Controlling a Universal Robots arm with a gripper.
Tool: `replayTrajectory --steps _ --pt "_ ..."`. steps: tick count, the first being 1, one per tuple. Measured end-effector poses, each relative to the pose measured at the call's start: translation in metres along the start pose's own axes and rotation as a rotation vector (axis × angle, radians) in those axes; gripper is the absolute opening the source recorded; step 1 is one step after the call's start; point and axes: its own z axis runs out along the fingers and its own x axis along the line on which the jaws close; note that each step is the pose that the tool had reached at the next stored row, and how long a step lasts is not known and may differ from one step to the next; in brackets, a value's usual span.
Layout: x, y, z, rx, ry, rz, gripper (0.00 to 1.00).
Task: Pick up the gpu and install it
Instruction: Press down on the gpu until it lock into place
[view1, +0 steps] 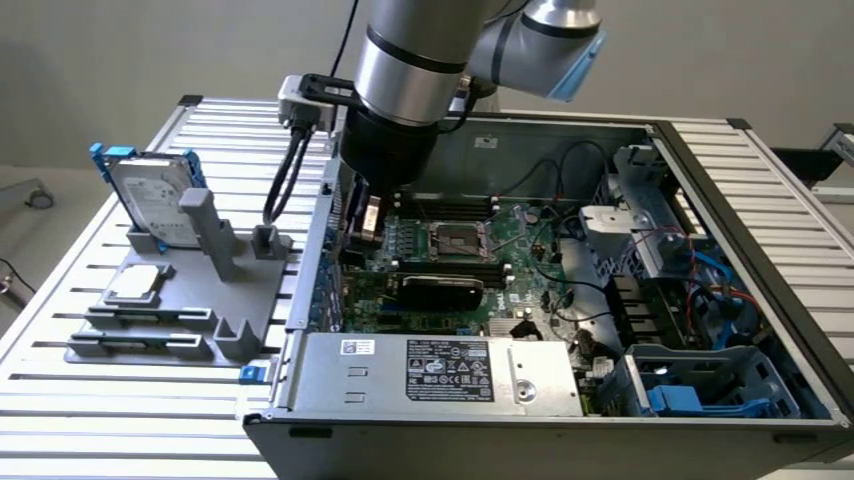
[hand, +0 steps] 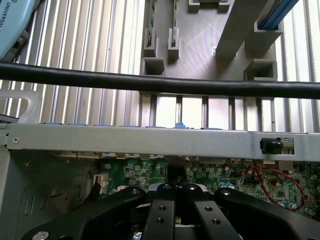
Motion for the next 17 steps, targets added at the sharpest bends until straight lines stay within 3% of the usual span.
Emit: replayTrajectory --steps 9,17 --pt "-0.0003 0.0000 0.0000 -0.0014 -0.0008 0.003 0.11" --pt "-0.0020 0.0000 -0.0001 -0.0107 -0.0026 0.007 0.11"
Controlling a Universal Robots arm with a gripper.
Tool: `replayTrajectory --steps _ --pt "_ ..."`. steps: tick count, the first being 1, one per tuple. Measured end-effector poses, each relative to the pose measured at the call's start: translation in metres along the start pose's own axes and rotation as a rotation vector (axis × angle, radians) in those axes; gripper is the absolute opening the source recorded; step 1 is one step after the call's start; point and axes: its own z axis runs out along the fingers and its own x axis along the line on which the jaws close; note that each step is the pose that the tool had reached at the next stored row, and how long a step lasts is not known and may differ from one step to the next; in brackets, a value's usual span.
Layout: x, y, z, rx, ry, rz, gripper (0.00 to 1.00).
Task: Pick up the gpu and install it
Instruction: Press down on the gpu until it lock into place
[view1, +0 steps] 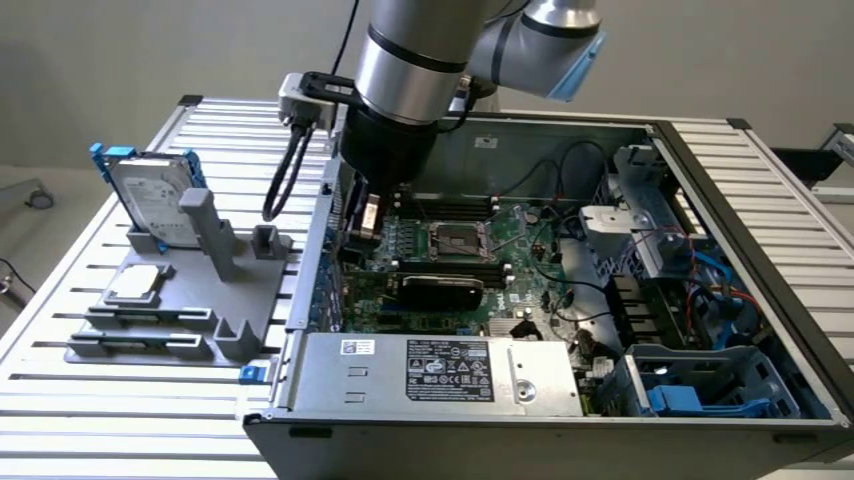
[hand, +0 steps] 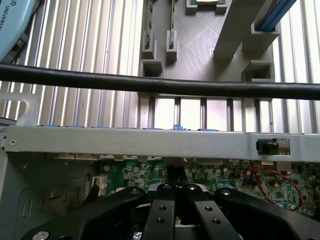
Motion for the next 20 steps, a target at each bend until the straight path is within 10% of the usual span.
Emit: replayTrajectory --steps 20 --pt "-0.0024 -0.0001 -0.0002 -0.0136 -0.0040 0.013 0.11"
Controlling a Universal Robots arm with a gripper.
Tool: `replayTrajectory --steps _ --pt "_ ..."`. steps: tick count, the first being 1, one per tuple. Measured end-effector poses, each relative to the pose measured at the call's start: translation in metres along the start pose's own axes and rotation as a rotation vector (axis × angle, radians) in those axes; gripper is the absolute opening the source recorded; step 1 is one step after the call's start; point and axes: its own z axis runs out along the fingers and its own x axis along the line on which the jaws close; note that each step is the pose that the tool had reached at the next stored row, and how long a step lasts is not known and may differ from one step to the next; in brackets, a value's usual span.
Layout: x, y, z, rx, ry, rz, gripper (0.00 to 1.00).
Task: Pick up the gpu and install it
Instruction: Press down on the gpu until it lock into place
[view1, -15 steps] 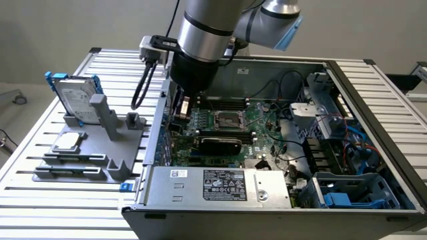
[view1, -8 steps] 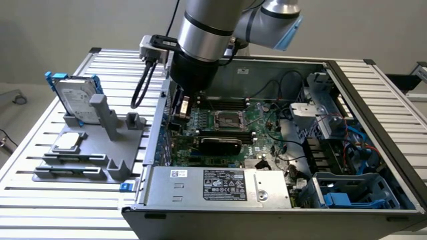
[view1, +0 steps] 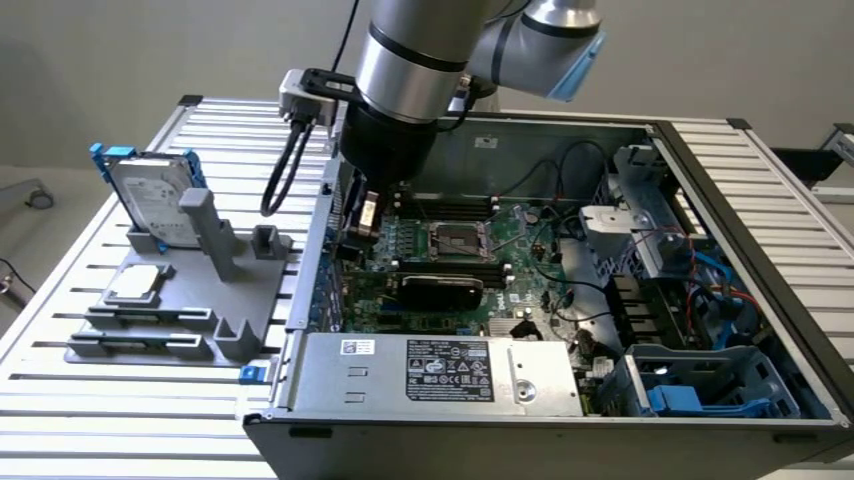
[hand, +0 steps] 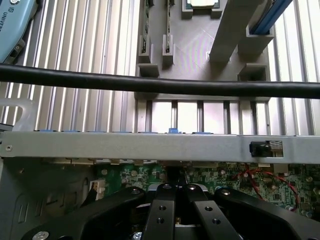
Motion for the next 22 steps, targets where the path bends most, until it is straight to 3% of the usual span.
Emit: replayTrajectory --steps 16,22 --pt "-0.0002 -0.0008 0.0025 -0.0080 -0.0085 0.026 0.11" --pt "-0.0002 -0.0009 0.0017 -0.0082 -0.0092 0.027 0.11"
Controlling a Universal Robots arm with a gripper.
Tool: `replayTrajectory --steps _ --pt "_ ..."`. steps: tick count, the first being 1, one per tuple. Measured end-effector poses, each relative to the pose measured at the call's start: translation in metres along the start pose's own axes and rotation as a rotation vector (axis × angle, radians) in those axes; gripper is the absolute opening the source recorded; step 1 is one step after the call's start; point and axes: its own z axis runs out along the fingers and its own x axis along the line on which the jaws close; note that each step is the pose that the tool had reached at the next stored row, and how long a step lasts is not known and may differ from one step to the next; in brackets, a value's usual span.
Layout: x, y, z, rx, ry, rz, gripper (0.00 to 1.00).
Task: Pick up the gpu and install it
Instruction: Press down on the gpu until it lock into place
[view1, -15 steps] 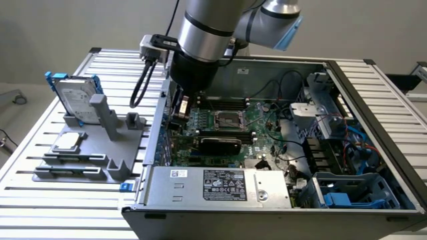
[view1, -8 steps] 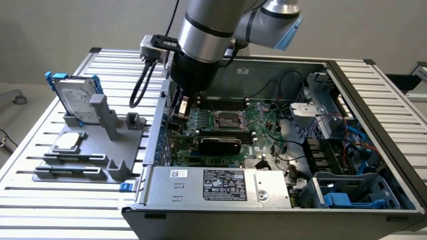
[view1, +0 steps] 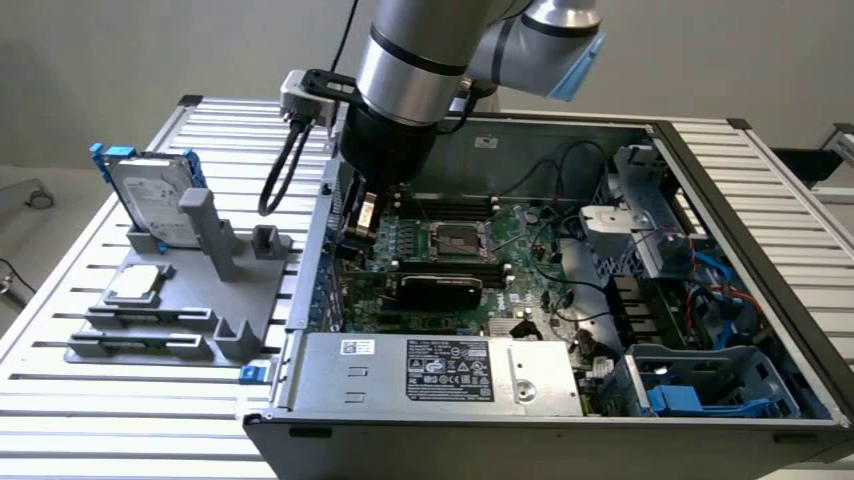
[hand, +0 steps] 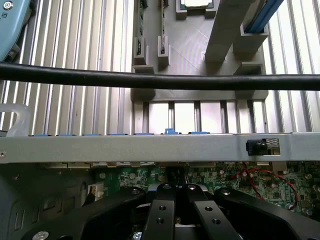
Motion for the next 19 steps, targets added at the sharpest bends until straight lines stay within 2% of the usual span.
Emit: replayTrajectory --steps 9,16,18,19 --pt "0.000 -0.0020 -0.0030 -0.0001 0.0005 0.000 0.11" --pt "0.001 -0.0115 -0.0064 0.0002 0.0005 0.000 0.11" --pt "0.001 -0.0128 -0.0069 0.0040 0.0004 0.000 0.11" --pt "0.001 -0.0130 -0.0070 0.0099 0.0001 0.001 0.11"
